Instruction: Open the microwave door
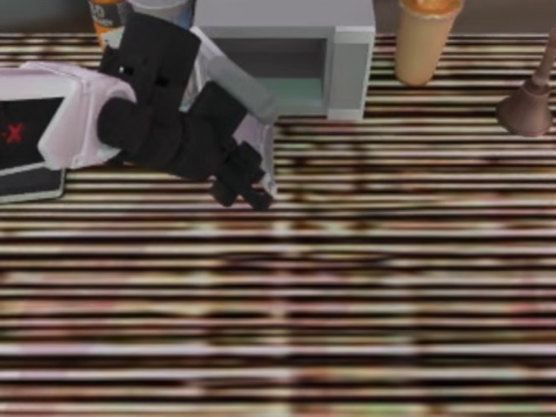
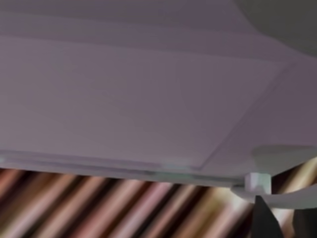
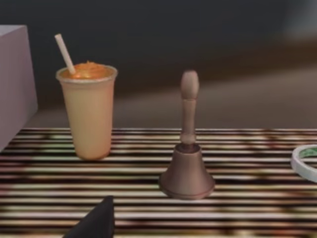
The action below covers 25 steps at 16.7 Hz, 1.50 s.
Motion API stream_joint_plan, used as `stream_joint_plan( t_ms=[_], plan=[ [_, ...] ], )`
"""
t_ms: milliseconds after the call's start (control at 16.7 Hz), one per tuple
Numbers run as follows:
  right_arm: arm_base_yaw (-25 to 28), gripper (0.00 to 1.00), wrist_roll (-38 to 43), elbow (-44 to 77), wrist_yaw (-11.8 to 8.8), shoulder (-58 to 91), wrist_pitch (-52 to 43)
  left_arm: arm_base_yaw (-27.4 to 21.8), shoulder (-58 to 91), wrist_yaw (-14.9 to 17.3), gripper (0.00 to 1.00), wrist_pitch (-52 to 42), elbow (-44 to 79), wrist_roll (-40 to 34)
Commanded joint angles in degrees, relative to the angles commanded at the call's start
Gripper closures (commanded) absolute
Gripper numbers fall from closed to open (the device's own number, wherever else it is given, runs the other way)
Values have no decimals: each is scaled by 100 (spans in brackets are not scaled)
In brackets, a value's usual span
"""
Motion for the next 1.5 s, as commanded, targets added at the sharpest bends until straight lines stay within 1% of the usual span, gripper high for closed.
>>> stream_joint_plan(
  t_ms=[1020,1140,1500],
  plan=[
    [0,0,0,0,0,0,0,0,0,0,100,0,0,0],
    [0,0,0,0,0,0,0,-31,5,49,100,-15,-28,-9],
    [0,0,0,0,0,0,0,155,-37,260,100,-136,-25,369]
  ],
)
